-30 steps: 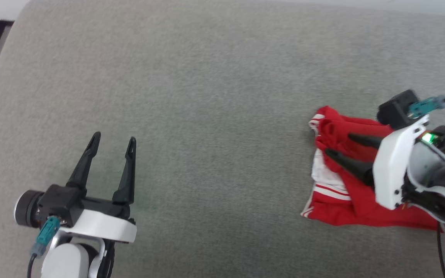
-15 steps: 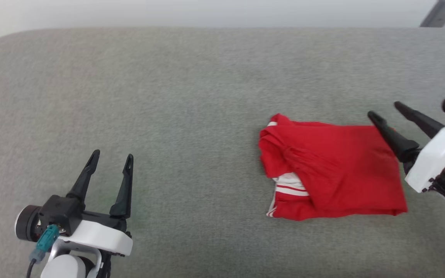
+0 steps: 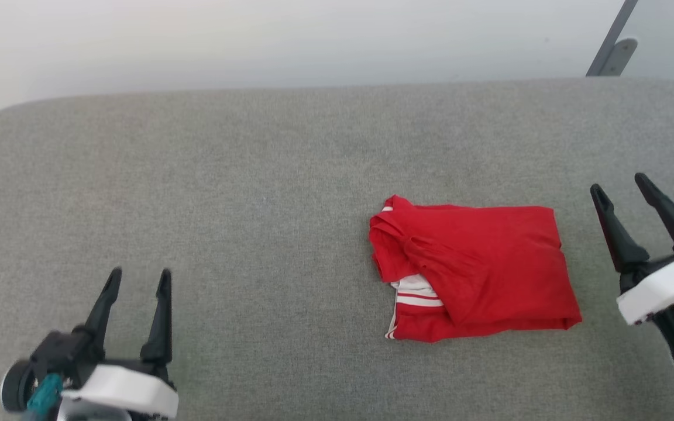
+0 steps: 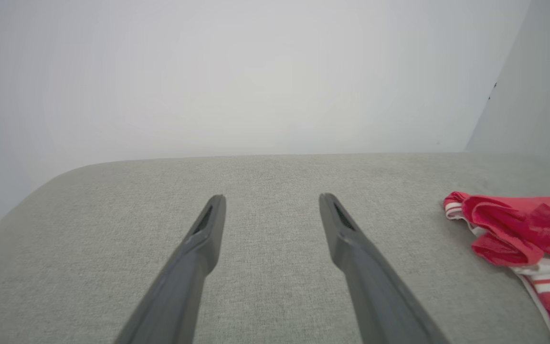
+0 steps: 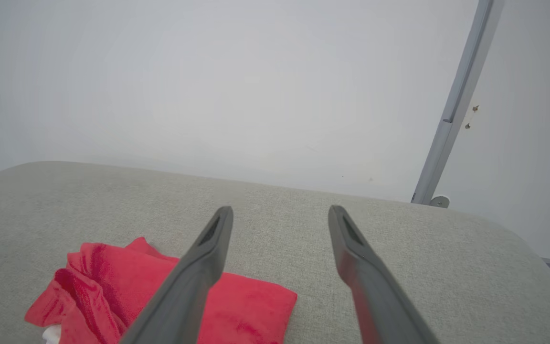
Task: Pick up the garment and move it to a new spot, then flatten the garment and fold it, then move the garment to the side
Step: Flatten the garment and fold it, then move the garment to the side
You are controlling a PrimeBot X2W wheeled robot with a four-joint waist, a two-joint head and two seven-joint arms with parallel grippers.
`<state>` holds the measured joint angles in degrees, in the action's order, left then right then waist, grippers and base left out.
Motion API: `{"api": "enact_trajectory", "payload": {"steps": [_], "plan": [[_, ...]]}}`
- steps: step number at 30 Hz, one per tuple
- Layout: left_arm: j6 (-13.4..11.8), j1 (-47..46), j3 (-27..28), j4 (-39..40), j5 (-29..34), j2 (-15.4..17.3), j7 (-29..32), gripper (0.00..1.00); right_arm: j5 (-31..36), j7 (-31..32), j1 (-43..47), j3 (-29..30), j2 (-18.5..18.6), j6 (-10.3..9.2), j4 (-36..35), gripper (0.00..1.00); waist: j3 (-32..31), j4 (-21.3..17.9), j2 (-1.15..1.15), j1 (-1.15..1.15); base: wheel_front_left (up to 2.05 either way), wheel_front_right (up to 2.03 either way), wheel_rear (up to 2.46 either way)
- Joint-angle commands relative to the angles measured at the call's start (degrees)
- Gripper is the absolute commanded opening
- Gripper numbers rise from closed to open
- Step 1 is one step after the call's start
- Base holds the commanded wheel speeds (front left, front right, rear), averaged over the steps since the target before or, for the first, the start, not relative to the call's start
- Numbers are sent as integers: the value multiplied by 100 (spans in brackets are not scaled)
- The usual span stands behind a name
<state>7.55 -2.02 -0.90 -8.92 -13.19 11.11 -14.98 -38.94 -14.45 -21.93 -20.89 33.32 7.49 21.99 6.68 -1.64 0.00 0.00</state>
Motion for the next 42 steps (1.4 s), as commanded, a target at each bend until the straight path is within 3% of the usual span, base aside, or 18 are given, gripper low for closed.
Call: {"api": "enact_trajectory", "payload": {"steps": [1,10,18,30,35,42], "plan": [[-16,176,57,64,-4,-38,-25,100,152,-65,206,183,-121,-1,-102,100,-111,-1,0,0,0,0,0],[-16,775,307,494,121,-105,-25,100,782,-73,1447,1387,-417,-1,-1062,100,-159,149,0,0,0,0,0],[-16,992,449,801,225,-206,-25,100,993,106,2127,2012,-605,-1,-1698,100,-75,233,0,0,0,0,0],[-16,767,329,825,259,-267,-25,100,1081,711,2163,2126,-687,-1,-2148,100,90,285,0,0,0,0,0],[-16,430,265,869,238,-251,-25,100,1013,1653,1743,1831,-365,-2,-2083,100,458,290,0,0,0,0,0],[-16,-237,85,849,244,-223,-25,100,538,3857,932,1230,359,-2,-2029,100,1188,338,0,0,0,0,0]]}}
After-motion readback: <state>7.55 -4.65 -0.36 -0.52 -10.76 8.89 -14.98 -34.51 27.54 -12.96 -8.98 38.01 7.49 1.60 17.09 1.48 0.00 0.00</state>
